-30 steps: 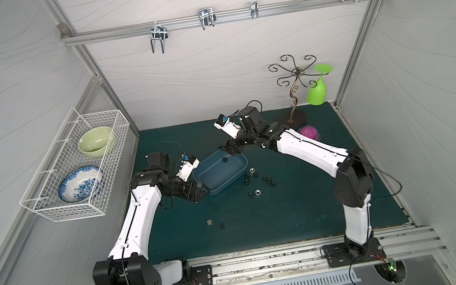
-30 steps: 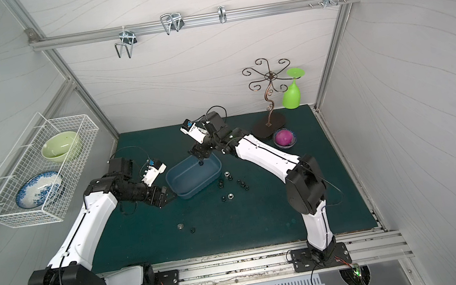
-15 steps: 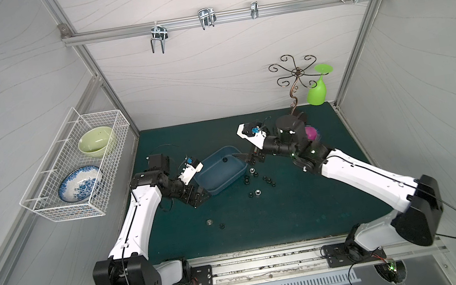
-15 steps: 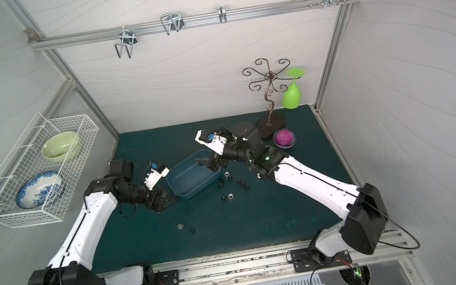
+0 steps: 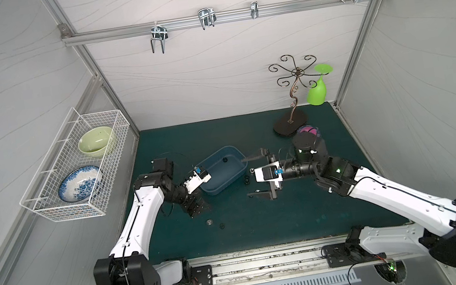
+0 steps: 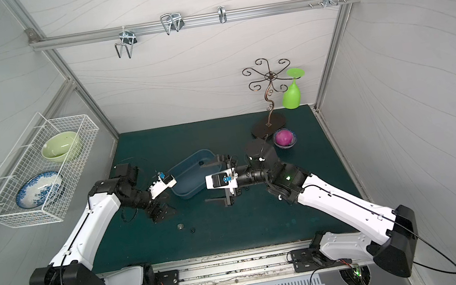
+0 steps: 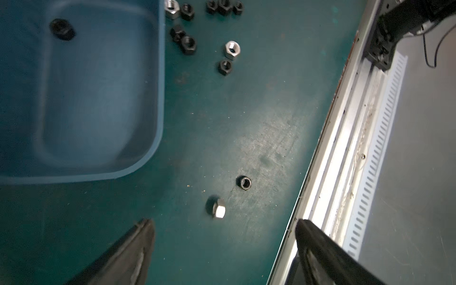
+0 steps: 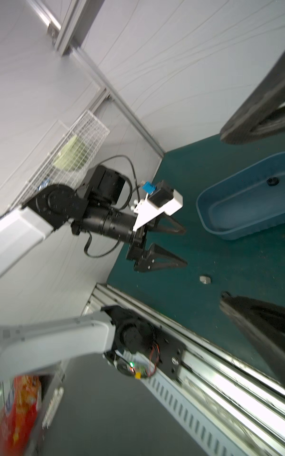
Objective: Put the nuts on the desktop into the storage box
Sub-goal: Pick up the nut from the center of the board.
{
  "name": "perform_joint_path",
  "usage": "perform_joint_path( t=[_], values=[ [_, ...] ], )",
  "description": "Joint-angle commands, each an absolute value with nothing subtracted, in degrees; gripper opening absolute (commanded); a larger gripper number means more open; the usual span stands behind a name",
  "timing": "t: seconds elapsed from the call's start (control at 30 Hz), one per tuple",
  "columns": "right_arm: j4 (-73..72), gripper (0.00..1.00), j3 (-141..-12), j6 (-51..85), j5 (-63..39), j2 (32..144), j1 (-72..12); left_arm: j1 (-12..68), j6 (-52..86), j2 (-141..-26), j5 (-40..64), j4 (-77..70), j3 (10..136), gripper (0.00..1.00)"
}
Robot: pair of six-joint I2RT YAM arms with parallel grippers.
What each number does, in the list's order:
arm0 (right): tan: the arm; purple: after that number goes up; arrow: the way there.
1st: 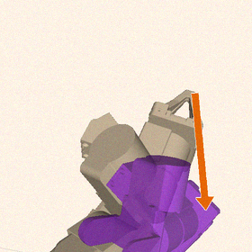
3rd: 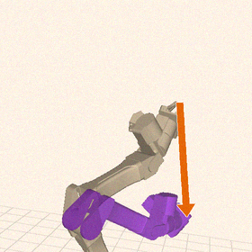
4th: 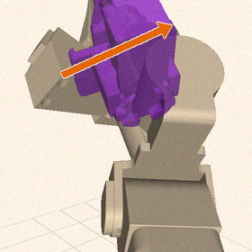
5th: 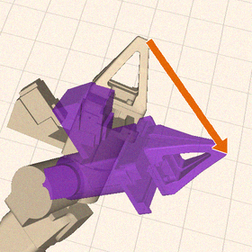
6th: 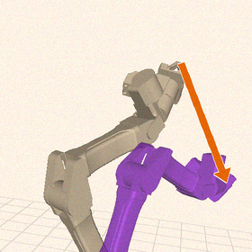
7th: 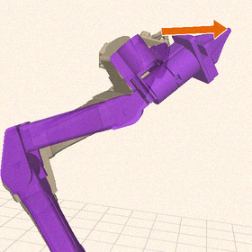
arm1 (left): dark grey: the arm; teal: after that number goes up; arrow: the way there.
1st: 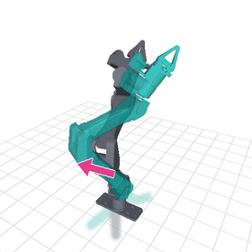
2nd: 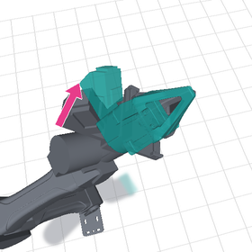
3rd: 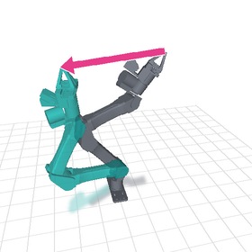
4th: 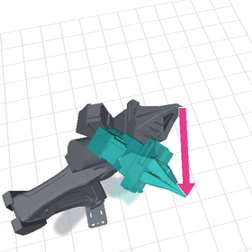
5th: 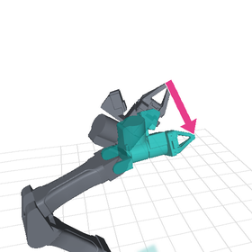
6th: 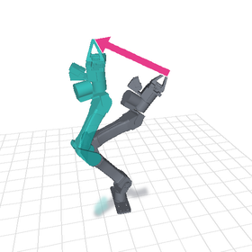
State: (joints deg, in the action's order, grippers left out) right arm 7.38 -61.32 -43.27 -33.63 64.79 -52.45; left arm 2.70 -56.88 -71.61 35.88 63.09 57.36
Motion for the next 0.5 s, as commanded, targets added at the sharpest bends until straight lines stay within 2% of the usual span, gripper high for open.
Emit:
perform_joint_path(
  t=[0.0, 0.3, 0.47],
  values=[
    [13.1, 0.99, -57.9, -49.2, -40.3, 61.8, -54.0, 6.0, -62.7, -71.0, 31.0, 62.4, 54.7, 0.93],
    [23.8, 0.99, -58.4, -48.4, -37.7, 60.7, -58.6, 8.4, -63.0, -72.1, 24.8, 52.0, 47.6, 0.93],
    [23.2, 0.99, -56.5, -49.6, -35.3, 59.7, -59.6, 9.7, -62.7, -72.6, 23.4, 48.0, 44.2, 0.92]
  ],
)
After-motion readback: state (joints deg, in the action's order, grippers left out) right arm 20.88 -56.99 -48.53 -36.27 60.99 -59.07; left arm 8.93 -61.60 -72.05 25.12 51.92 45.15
